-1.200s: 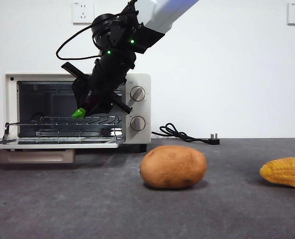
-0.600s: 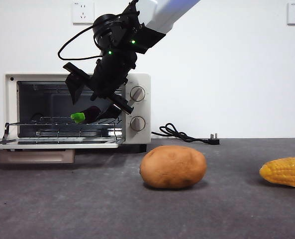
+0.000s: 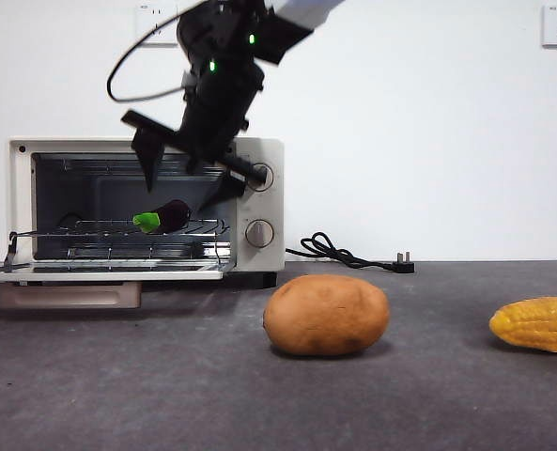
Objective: Take the eggplant from the table,put the eggplant in the oven
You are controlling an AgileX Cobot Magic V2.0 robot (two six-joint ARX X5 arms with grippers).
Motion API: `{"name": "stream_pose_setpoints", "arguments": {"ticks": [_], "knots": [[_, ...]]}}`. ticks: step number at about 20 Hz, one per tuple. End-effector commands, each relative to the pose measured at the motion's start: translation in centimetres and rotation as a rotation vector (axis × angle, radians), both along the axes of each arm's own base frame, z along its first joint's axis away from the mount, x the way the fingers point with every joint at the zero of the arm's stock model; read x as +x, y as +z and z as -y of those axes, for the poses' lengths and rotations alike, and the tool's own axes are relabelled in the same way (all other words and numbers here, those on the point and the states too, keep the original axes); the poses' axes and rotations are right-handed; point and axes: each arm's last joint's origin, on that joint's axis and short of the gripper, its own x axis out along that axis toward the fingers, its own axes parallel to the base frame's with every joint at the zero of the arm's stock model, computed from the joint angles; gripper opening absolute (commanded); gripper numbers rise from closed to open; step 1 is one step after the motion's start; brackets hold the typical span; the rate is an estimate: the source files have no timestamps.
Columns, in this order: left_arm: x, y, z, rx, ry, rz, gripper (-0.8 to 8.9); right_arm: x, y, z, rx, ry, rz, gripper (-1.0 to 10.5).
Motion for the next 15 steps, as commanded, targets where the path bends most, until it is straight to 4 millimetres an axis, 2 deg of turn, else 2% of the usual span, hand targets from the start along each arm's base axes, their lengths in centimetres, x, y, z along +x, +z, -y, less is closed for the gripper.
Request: {"name": "stream_pose_setpoints", "arguments": {"ticks": [1,3,6,10,15], "knots": [[-0.1,-0.1,0.0,0.010,-0.005,0.008,-0.06,-0.6,3.5,0.2,-0.028,0.093,0.070,3.5],[-0.1,-0.1,0.0,0.010,-0.005,0.008,-0.06,-1.6,6.3,0.5,-0.036,0.166,0.071,3.5],[0.0,-0.1,-0.1,0.028,0.026,0.014,-0.06,-3.6,10.0,2.0,-0.107,0.292,0.045,3.5],[0.0,0.0,-0.1,0.031,0.038,0.024,-0.06,-6.6,13.8,4.7,-0.220,0.373,0.043,3.5],[0.0,0.1,-0.1,0.026,0.032,0.027,-0.06,-8.6,17.5,6.4,-0.167,0.390,0.138,3.5]]}}
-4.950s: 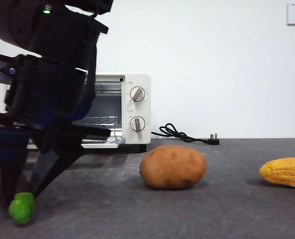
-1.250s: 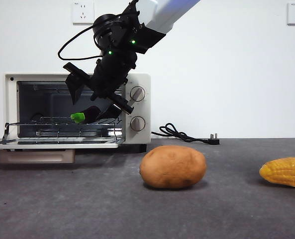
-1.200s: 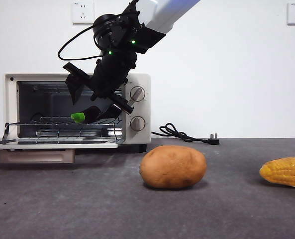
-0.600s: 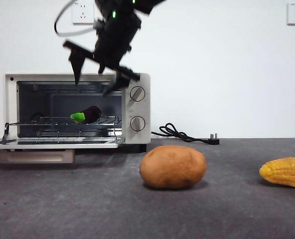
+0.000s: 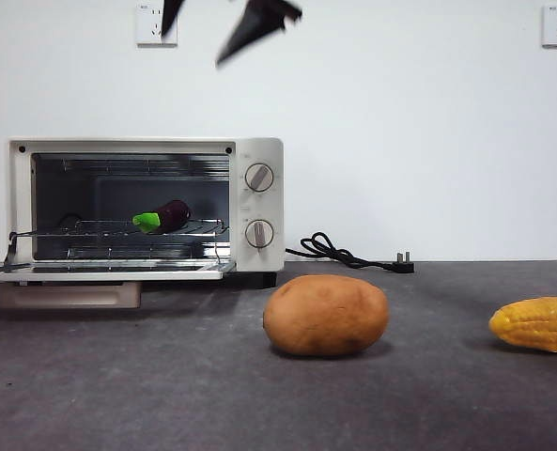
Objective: Take the eggplant from the table,put the eggplant in the oven
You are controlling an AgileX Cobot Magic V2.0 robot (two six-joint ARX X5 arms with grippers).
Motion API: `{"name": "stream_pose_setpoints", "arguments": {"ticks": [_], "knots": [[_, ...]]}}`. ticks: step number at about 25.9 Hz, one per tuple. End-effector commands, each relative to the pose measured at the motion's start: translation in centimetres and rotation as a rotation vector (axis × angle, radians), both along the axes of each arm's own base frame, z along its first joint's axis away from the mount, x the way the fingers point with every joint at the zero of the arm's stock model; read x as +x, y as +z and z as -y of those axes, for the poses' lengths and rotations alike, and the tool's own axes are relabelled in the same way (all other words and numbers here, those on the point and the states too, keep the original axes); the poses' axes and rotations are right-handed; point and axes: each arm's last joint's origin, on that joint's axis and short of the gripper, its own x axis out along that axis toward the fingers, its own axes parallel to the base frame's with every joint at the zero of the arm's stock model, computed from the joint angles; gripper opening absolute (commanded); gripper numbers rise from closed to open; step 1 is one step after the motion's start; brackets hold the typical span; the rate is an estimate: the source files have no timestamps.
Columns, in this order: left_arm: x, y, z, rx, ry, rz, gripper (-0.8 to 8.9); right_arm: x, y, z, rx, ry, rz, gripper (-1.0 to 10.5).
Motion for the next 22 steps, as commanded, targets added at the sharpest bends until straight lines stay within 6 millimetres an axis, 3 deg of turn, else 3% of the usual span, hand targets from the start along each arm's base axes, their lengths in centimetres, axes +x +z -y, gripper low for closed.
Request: {"name": "stream_pose_setpoints", "arguments": {"ticks": [1,3,14,18,22], "knots": [[0.0,0.1,0.0,0.000,-0.011,0.017,-0.06,-1.5,2.4,1.0,0.064,0.044,0.061,3.5],[0.0,0.0,0.0,0.001,-0.011,0.016,-0.06,-2.3,3.8,1.6,0.116,0.067,0.100,3.5],[-0.1,0.0,0.0,0.008,-0.012,0.011,-0.06,-5.5,7.0,2.7,0.146,0.172,0.198,3.5],[-0.1,0.0,0.0,0.008,-0.028,0.013,-0.06,-7.7,9.9,5.0,0.151,0.136,0.302,3.5],[-0.1,0.0,0.0,0.008,-0.041,0.013,-0.06,-11.0,13.6,8.5,0.170,0.061,0.431,3.5]]}}
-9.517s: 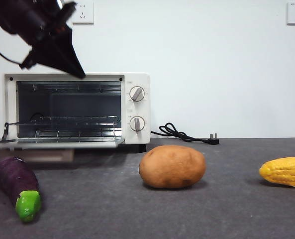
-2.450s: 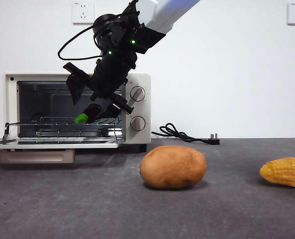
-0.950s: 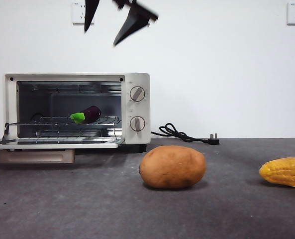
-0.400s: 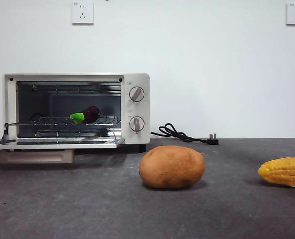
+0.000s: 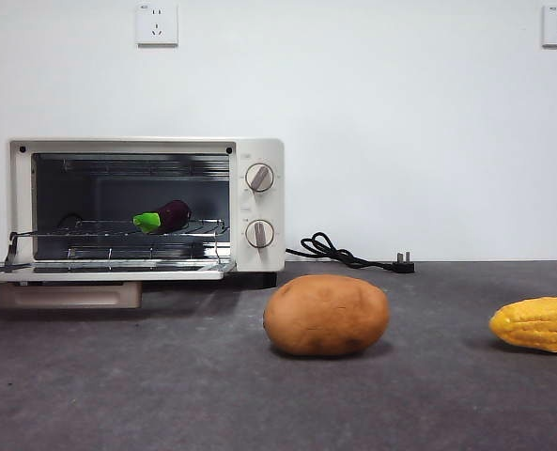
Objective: Take the eggplant from the table,put the eggplant in the oven
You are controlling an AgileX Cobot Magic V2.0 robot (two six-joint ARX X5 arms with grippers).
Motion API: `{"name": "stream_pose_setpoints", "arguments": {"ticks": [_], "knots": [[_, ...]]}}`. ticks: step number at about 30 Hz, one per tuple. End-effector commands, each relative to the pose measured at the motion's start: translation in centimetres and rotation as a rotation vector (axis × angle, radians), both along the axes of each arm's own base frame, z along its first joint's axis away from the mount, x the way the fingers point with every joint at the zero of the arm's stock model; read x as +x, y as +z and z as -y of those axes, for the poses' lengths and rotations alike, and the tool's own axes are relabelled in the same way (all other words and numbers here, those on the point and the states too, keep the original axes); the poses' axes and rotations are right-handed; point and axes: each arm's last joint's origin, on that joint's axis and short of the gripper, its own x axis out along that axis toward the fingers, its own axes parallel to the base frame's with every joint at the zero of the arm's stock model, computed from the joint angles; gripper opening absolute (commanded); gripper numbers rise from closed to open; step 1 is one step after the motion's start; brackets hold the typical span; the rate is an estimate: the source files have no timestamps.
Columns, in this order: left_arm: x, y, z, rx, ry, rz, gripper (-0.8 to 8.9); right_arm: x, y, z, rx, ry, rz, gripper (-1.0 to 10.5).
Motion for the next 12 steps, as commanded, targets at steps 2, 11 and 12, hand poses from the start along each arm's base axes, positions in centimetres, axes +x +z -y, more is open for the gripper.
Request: {"name": "stream_pose_setpoints", "arguments": {"ticks": [2,11,12], "knots": [[0.0,0.0,0.0,0.006,-0.016,0.017,-0.05,-5.1,4.9,5.1,0.080,-0.071,0.176,3.5],[0.2,0.5,0.1,-0.011,-0.021,0.062,-0.05,-15.2,10.5,15.3,0.216,-0.209,0.386,3.5],[0.2,0.5,0.1,-0.011,-0.021,0.063,-0.05,-16.3,10.8,16.4,0.220,-0.227,0.401,3.5]]}}
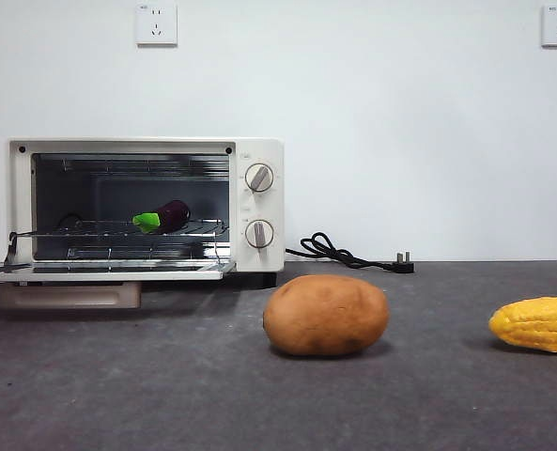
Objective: Take the eggplant from the table,put the eggplant in the oven
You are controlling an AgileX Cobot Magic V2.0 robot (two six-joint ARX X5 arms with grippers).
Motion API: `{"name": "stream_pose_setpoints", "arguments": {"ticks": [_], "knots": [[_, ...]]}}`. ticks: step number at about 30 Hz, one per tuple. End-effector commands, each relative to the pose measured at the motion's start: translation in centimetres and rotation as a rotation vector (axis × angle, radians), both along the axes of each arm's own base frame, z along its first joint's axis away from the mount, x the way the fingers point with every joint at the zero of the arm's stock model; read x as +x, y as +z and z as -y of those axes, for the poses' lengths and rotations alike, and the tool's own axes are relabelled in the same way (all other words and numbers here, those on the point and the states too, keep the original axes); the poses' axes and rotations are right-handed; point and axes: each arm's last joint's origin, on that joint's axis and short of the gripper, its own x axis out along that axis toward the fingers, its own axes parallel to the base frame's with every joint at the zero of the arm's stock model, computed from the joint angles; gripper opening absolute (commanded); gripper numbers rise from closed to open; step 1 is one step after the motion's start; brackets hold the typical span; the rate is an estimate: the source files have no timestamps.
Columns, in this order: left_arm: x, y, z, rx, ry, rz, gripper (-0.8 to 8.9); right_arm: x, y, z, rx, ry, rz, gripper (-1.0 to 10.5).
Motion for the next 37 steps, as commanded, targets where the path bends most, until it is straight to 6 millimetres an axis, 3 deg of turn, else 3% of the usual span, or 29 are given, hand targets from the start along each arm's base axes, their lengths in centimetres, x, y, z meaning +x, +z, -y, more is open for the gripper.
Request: {"name": "stream_pose_setpoints", "arguments": {"ticks": [1,8,13,17,30,34,37], "knots": [[0.0,0.0,0.0,0.005,-0.007,0.016,-0.06,-3.3,0.7,3.3,0.004,-0.048,0.042,3.5],[0.0,0.0,0.0,-0.001,-0.005,0.012,-0.06,-8.0,0.5,8.5,-0.018,-0.263,0.061,3.5],[0.0,0.0,0.0,-0.004,-0.003,0.010,-0.05,-8.9,-0.8,9.6,-0.088,-0.302,0.017,3.5],[0.0,0.0,0.0,-0.012,0.001,0.004,-0.06,-8.5,-3.1,8.8,-0.172,-0.181,-0.080,3.5],[0.0,0.0,0.0,-0.040,0.016,-0.011,-0.05,-5.8,-14.4,3.9,-0.310,0.343,-0.619,3.4],[0.0,0.0,0.0,-0.040,0.016,-0.012,-0.06,-5.0,-16.4,2.9,-0.336,0.428,-0.719,2.5],[0.0,0.0,0.0,-0.040,0.017,-0.011,-0.06,-4.8,-17.1,2.6,-0.351,0.430,-0.741,2.5]]}}
